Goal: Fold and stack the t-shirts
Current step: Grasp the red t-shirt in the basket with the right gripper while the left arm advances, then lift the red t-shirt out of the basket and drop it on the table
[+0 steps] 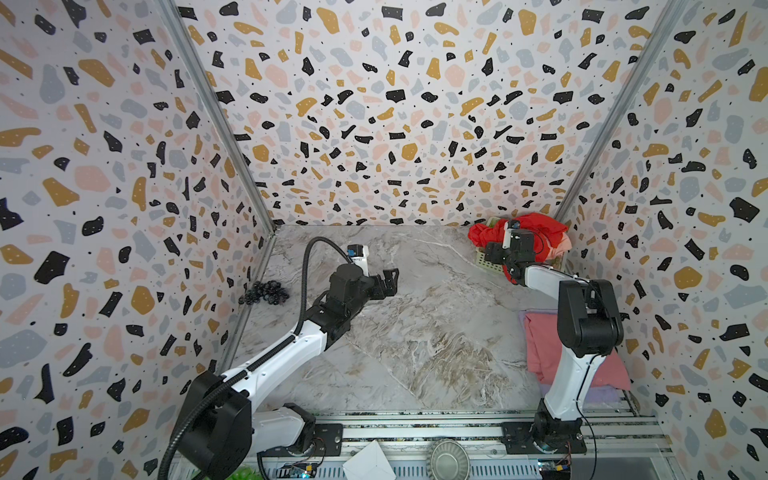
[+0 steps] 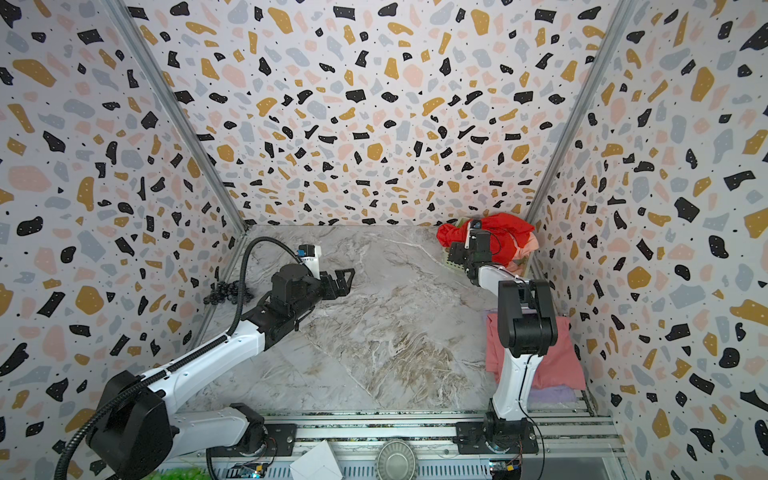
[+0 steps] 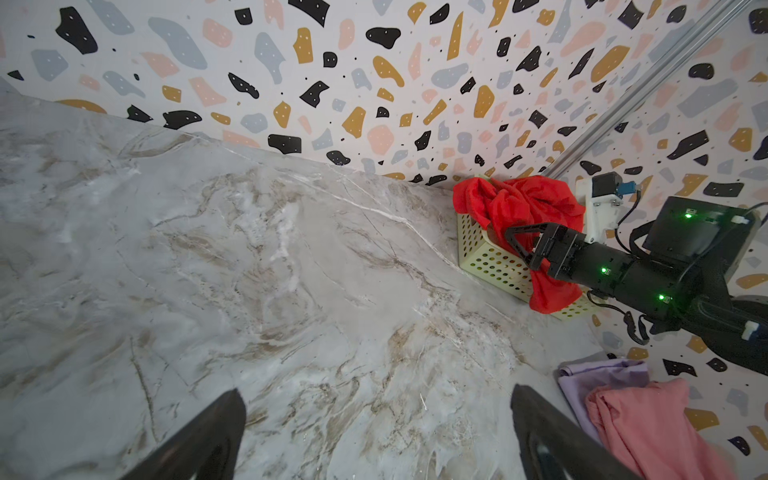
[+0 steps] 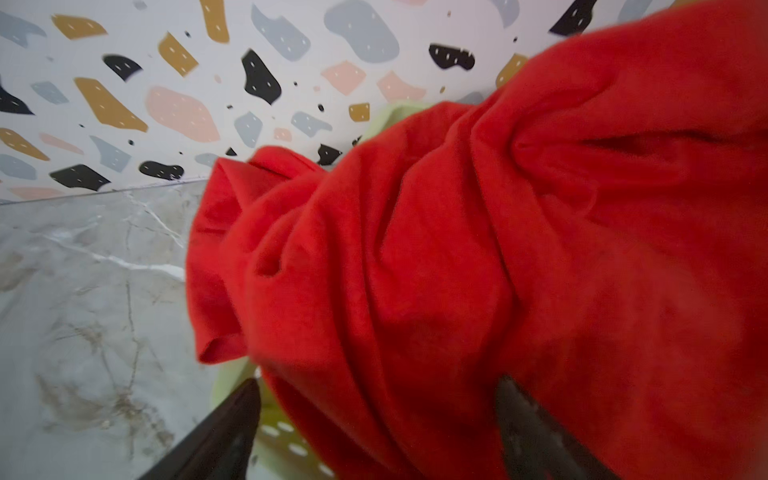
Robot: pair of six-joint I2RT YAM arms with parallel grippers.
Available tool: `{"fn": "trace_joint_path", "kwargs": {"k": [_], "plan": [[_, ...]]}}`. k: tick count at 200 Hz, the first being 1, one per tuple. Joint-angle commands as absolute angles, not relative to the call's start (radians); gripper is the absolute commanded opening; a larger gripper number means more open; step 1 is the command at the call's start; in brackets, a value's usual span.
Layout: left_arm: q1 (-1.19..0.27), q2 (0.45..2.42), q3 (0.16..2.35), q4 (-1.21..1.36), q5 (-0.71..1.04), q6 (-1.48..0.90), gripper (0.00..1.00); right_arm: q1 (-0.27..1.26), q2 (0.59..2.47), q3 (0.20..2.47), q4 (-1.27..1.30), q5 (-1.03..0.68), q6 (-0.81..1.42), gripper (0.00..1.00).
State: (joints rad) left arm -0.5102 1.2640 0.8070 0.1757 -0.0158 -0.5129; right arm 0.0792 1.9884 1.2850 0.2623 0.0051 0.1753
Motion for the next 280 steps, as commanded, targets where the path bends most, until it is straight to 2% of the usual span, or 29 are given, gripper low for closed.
{"fn": "trace_joint_path", "kwargs": {"k": [1, 5, 20, 29, 38, 46, 109, 133, 162, 198, 237, 240, 244, 255, 263, 269, 280], "plan": [[-0.505, 1.289, 0.848, 0.176, -0.037, -0.489, 1.0, 0.079, 1.996, 1.351, 0.261, -0.009, 0.149, 0.68], [-0.506, 1.294, 0.849, 0.177, -0.039, -0.493, 1.0, 0.078, 1.999, 1.353, 0.261, -0.011, 0.15, 0.62], [-0.506, 1.309, 0.854, 0.171, -0.05, -0.502, 1.0, 0.079, 1.992, 1.351, 0.267, -0.006, 0.165, 0.3], [-0.506, 1.314, 0.857, 0.172, -0.048, -0.505, 1.0, 0.08, 1.971, 1.335, 0.29, -0.003, 0.167, 0.15], [-0.506, 1.316, 0.859, 0.171, -0.046, -0.511, 1.0, 0.08, 1.944, 1.32, 0.313, 0.0, 0.166, 0.05], [-0.506, 1.315, 0.859, 0.172, -0.043, -0.513, 1.0, 0.081, 1.916, 1.311, 0.329, 0.0, 0.161, 0.0], [-0.505, 1.242, 0.841, 0.166, -0.019, -0.505, 1.0, 0.085, 1.68, 1.429, 0.233, -0.092, 0.078, 0.0], [-0.505, 1.201, 0.831, 0.169, -0.035, -0.501, 1.0, 0.129, 1.589, 1.534, 0.191, -0.226, 0.065, 0.0], [-0.503, 1.16, 0.834, 0.169, -0.078, -0.488, 1.0, 0.241, 1.511, 1.649, 0.221, -0.478, 0.071, 0.0], [-0.498, 1.104, 0.837, 0.15, -0.126, -0.461, 1.0, 0.327, 1.52, 1.74, 0.261, -0.574, 0.125, 0.0], [-0.491, 1.037, 0.843, 0.063, -0.192, -0.416, 1.0, 0.327, 1.578, 1.639, 0.28, -0.533, 0.175, 0.0], [-0.491, 1.03, 0.841, 0.057, -0.196, -0.413, 1.0, 0.327, 1.584, 1.626, 0.276, -0.525, 0.179, 0.03], [-0.491, 1.021, 0.837, 0.05, -0.199, -0.41, 1.0, 0.325, 1.593, 1.608, 0.268, -0.514, 0.182, 0.12], [-0.488, 0.997, 0.828, 0.042, -0.194, -0.41, 1.0, 0.324, 1.612, 1.538, 0.244, -0.436, 0.197, 0.58], [-0.488, 0.983, 0.82, 0.041, -0.184, -0.414, 1.0, 0.316, 1.619, 1.473, 0.249, -0.383, 0.215, 0.8], [-0.488, 0.976, 0.813, 0.041, -0.176, -0.418, 1.0, 0.305, 1.622, 1.426, 0.259, -0.368, 0.23, 0.86], [-0.488, 0.971, 0.803, 0.028, -0.178, -0.418, 1.0, 0.272, 1.62, 1.353, 0.261, -0.367, 0.279, 0.88]]}}
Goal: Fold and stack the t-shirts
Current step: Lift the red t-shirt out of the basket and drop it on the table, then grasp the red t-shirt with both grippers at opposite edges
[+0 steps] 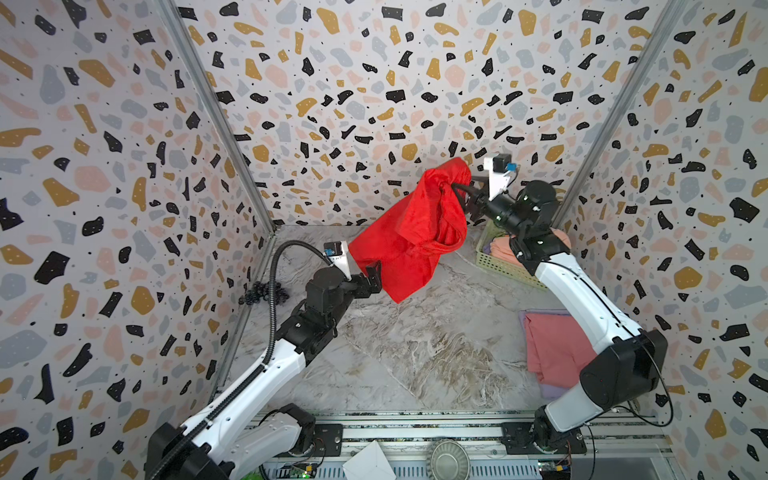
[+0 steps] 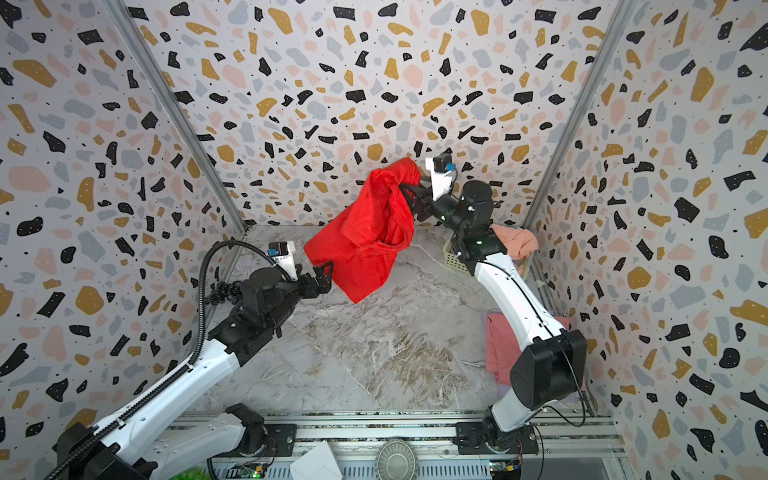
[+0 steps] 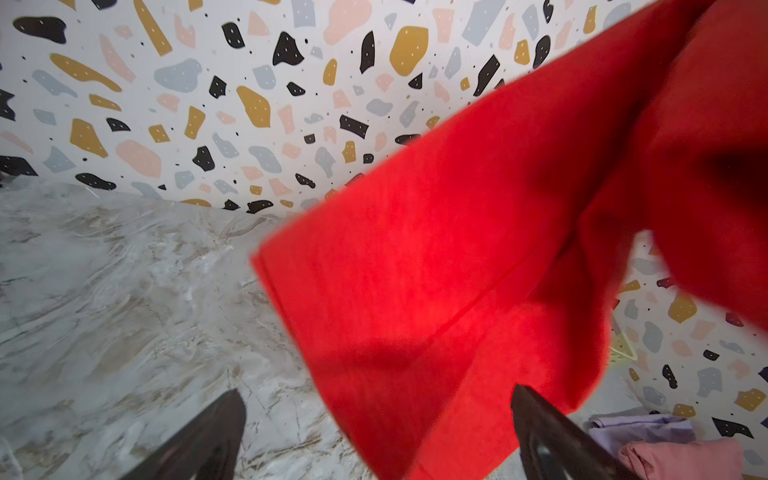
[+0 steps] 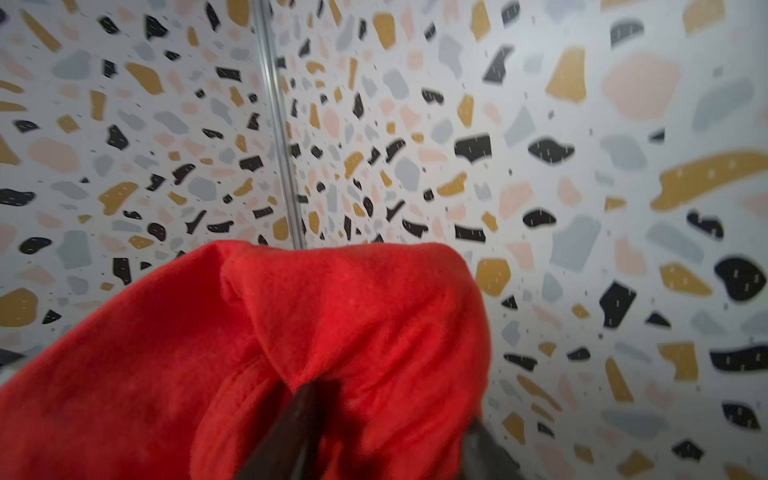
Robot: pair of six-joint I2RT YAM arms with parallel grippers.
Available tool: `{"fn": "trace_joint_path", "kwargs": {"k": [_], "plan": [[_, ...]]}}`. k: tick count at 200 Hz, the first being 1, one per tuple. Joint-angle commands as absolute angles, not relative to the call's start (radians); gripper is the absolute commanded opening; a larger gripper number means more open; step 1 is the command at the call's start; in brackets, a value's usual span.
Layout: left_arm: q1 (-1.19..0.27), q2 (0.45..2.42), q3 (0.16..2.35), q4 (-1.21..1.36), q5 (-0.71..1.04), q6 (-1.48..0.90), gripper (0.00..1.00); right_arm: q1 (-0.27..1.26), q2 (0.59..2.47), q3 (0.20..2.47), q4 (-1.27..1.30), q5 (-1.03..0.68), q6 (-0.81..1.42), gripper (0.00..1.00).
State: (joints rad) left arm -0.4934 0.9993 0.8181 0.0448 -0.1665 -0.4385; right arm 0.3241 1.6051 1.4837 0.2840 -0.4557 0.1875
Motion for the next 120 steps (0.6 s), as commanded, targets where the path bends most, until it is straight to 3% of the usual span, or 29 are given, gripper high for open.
{"fn": "trace_joint_path", "kwargs": {"k": [1, 46, 88, 120], "plan": [[-0.488, 0.972, 0.803, 0.026, -0.181, -0.418, 1.0, 0.269, 1.62, 1.347, 0.26, -0.367, 0.283, 0.88], [-0.488, 1.077, 0.798, -0.063, -0.176, -0.38, 0.98, 0.212, 1.557, 1.183, 0.085, -0.261, 0.286, 0.88], [-0.511, 1.233, 0.779, -0.063, -0.028, -0.371, 0.82, 0.274, 1.462, 1.007, 0.069, -0.268, 0.283, 0.82], [-0.617, 1.363, 0.777, -0.042, -0.001, -0.383, 0.76, 0.368, 1.47, 0.899, 0.155, -0.278, 0.355, 0.79]]}}
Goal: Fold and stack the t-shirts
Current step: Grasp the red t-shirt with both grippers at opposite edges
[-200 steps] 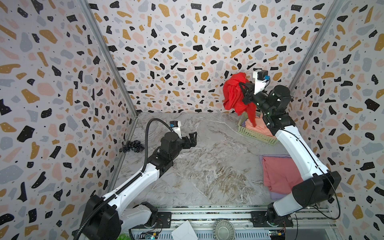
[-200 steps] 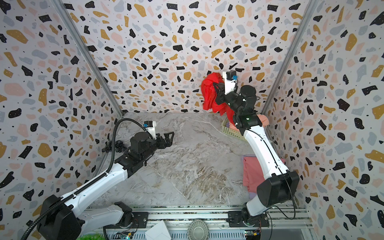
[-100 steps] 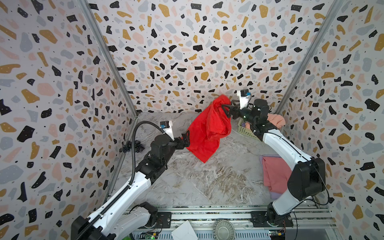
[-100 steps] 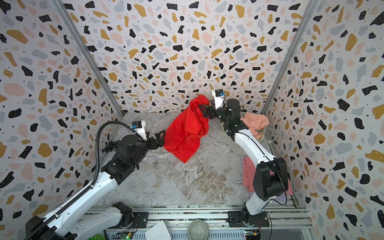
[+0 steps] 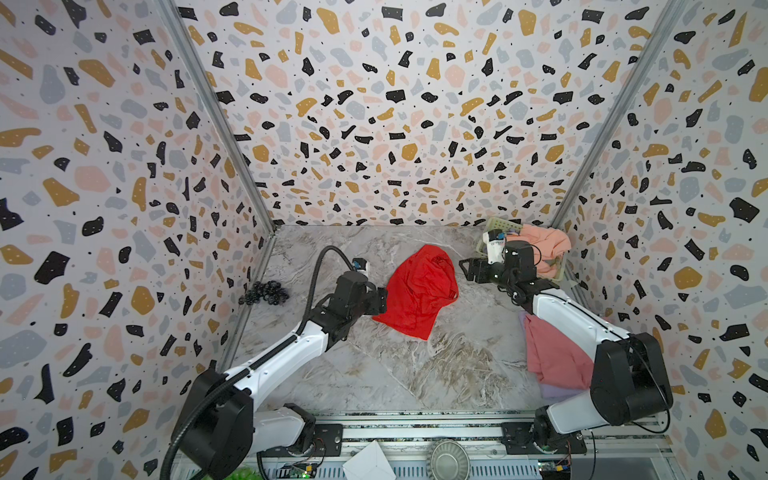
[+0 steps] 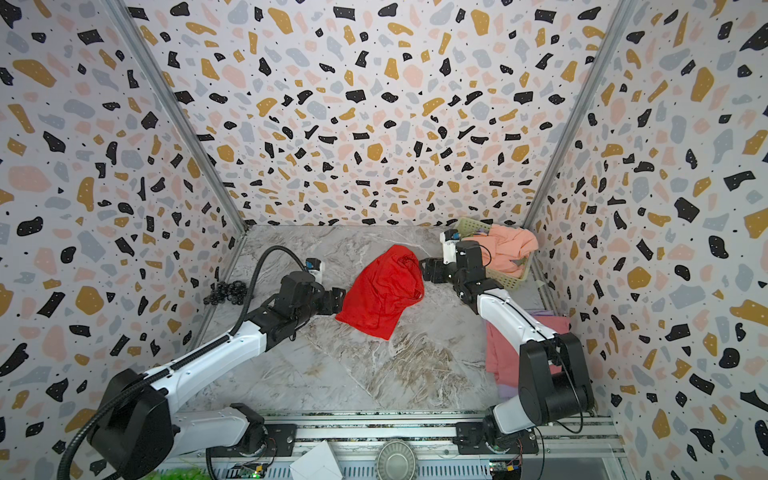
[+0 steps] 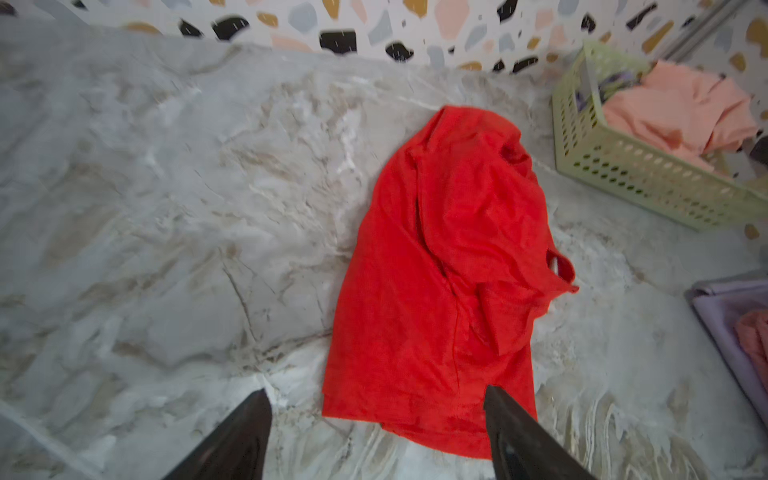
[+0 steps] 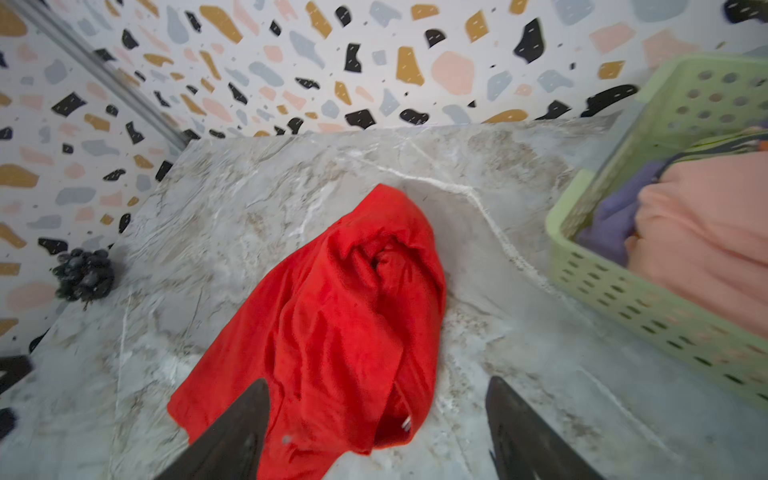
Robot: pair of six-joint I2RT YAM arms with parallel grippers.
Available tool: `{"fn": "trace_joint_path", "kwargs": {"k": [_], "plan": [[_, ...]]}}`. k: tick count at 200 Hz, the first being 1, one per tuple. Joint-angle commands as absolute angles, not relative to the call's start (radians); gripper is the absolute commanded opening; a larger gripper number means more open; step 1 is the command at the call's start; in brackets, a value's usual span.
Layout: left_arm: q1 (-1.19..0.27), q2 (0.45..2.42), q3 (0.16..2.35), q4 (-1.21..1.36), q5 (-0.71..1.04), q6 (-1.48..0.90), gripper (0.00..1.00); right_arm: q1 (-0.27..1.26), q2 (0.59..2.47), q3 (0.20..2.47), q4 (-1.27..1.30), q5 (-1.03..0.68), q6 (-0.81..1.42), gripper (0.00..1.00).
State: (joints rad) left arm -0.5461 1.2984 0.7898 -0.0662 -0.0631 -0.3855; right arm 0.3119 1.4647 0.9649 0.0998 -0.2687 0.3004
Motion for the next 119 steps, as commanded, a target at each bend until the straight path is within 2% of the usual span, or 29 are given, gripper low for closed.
{"fn": "trace_joint_path", "kwargs": {"k": [1, 14, 51, 92, 119], "plan": [[-0.62, 1.367, 0.777, -0.04, 0.0, -0.384, 0.75, 0.37, 1.472, 0.897, 0.157, -0.278, 0.357, 0.79], [-0.664, 1.433, 0.79, -0.025, 0.012, -0.387, 0.68, 0.389, 1.501, 0.883, 0.173, -0.284, 0.375, 0.76], [-0.773, 1.604, 0.866, -0.015, 0.009, -0.377, 0.59, 0.411, 1.569, 0.889, 0.2, -0.296, 0.358, 0.74], [-0.805, 1.704, 0.917, 0.001, -0.034, -0.368, 0.57, 0.412, 1.615, 0.907, 0.219, -0.278, 0.318, 0.74], [-0.811, 1.759, 0.96, -0.014, -0.094, -0.358, 0.51, 0.412, 1.631, 0.902, 0.233, -0.278, 0.319, 0.74]]}}
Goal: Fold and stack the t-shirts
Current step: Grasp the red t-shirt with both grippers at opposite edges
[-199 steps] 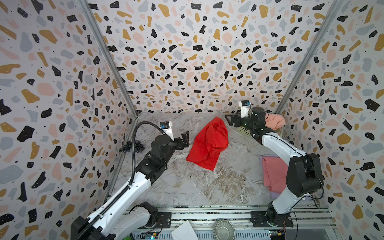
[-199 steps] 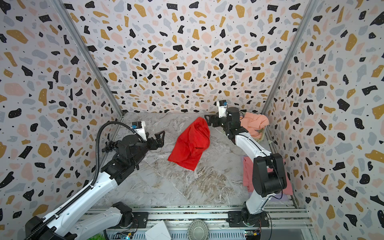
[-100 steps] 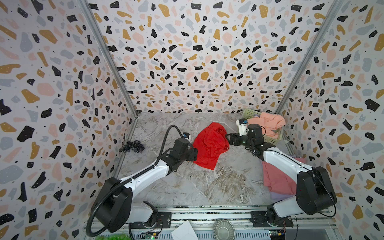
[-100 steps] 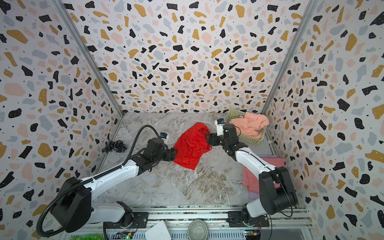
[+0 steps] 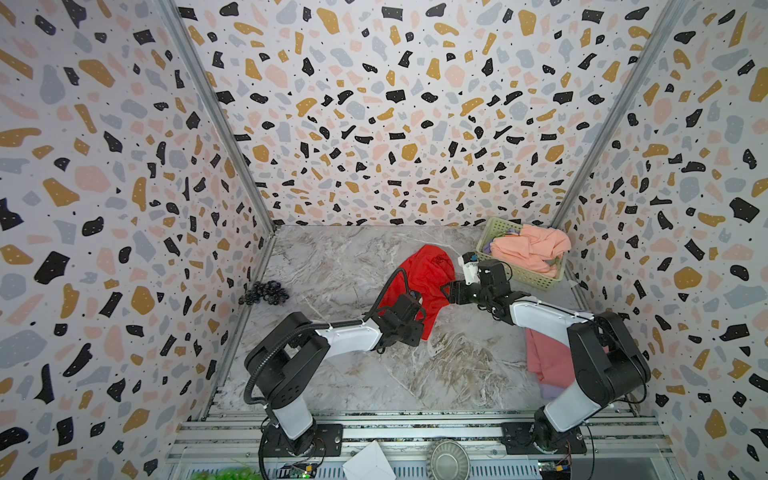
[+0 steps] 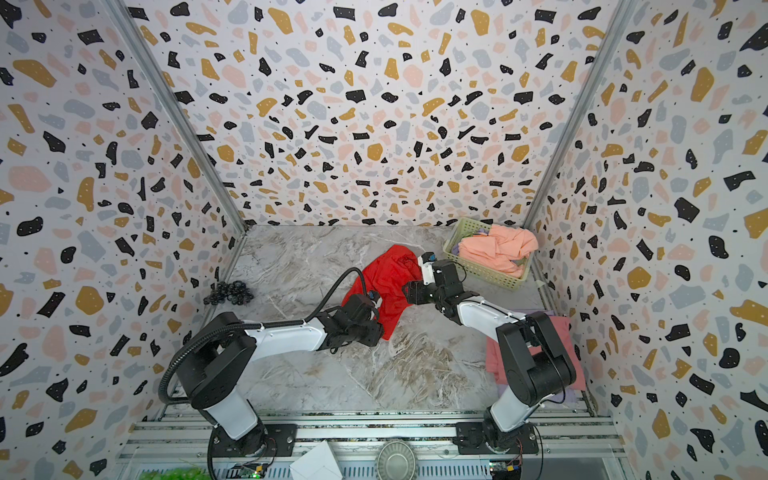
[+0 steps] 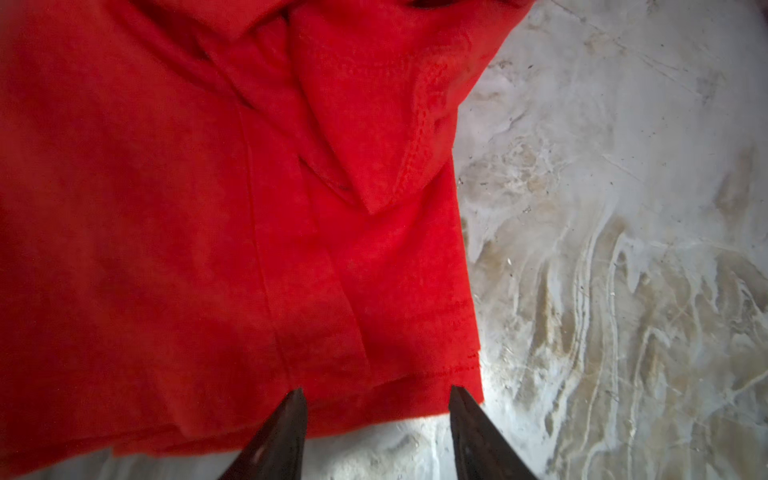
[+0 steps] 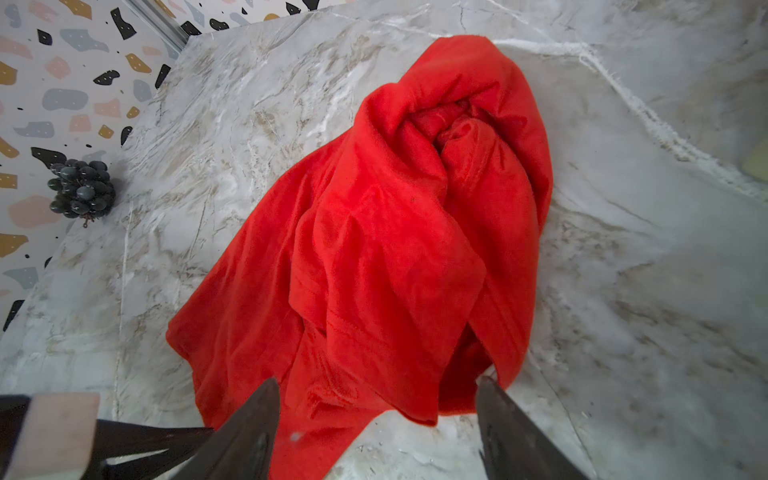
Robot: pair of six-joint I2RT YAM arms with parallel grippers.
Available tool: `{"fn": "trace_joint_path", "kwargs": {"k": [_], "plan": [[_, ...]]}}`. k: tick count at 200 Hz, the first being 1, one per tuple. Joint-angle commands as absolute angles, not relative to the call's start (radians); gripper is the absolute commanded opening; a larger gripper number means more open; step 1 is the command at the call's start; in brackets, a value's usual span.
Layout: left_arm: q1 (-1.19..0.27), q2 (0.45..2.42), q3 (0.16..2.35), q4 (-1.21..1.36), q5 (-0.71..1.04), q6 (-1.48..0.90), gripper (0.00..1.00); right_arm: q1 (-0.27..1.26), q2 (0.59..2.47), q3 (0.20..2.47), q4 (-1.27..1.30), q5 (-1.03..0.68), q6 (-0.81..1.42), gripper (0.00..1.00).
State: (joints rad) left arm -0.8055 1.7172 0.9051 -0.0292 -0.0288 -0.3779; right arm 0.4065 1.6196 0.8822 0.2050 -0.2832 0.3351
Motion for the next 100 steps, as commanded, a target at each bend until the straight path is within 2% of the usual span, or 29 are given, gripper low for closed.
{"fn": "trace_joint_path", "kwargs": {"k": [1, 44, 100], "plan": [[-0.811, 1.762, 0.962, -0.016, -0.096, -0.358, 0.51, 0.413, 1.631, 0.901, 0.234, -0.278, 0.318, 0.74], [-0.811, 1.821, 0.997, -0.043, -0.173, -0.361, 0.32, 0.411, 1.63, 0.902, 0.232, -0.255, 0.294, 0.74], [-0.811, 1.761, 0.982, -0.053, -0.197, -0.377, 0.08, 0.388, 1.634, 0.927, 0.227, -0.248, 0.271, 0.74]]}}
